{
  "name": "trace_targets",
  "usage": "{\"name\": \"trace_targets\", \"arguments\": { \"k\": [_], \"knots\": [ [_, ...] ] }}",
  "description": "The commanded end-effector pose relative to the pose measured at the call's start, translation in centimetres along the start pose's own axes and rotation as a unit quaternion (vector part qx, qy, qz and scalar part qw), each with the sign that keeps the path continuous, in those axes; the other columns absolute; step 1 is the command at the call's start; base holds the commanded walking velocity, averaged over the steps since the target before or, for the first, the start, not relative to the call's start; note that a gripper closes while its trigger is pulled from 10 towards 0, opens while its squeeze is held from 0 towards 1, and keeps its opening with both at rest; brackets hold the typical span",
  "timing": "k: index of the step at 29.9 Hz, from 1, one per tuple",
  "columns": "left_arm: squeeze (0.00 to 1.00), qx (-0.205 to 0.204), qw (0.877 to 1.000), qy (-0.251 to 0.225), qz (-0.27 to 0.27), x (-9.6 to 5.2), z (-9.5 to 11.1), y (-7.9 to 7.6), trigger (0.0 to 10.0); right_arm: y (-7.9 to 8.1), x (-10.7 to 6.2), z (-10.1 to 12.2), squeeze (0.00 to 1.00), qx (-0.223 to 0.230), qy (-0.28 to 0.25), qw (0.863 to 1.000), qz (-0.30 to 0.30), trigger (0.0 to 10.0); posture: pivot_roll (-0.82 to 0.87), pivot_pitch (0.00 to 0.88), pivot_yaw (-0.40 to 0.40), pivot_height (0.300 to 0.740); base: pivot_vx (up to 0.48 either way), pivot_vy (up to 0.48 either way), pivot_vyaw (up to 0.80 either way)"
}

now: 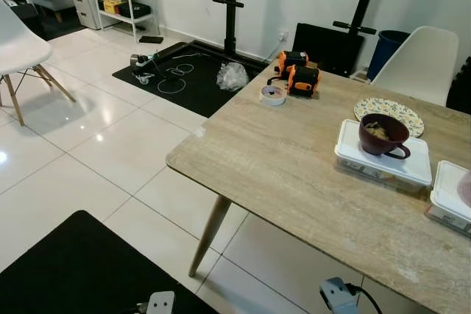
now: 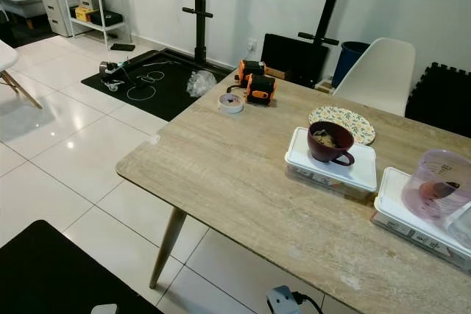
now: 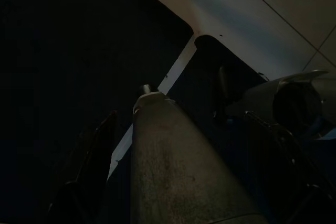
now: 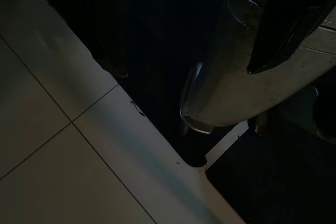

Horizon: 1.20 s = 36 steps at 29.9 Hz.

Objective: Restocking fridge

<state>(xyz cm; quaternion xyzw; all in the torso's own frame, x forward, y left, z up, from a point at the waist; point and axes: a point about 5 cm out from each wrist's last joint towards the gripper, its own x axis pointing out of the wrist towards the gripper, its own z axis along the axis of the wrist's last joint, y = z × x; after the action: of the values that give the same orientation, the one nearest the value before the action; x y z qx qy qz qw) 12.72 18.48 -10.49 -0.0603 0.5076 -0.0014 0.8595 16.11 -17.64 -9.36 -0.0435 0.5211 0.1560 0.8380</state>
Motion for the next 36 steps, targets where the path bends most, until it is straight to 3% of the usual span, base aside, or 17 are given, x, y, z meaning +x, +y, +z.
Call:
{"name": "trace_targets", "arguments": {
  "k": [1,24,36],
  "knots": [
    [0.00,0.004,1.000,0.009,-0.003,-0.03,-0.58,-0.38,10.0,-0.16,-0.06,-0.12,0.00,0.007,-0.001,1.000,-0.004,10.0,-0.04,0.000,-0.049,0.740,-0.251,-0.244,0.00],
    [0.00,0.006,1.000,0.006,-0.004,0.01,-0.53,-0.58,10.0,-0.28,-0.09,-0.06,0.00,0.007,-0.002,1.000,-0.006,10.0,-0.04,0.000,-0.051,0.740,-0.261,-0.247,0.00],
    [0.00,-0.004,1.000,0.001,-0.006,-0.05,-0.38,-0.23,10.0,-0.22,-0.07,0.16,0.00,-0.010,-0.006,1.000,-0.002,10.0,-0.04,0.000,-0.050,0.740,0.000,-0.062,0.00]
  ]
}}
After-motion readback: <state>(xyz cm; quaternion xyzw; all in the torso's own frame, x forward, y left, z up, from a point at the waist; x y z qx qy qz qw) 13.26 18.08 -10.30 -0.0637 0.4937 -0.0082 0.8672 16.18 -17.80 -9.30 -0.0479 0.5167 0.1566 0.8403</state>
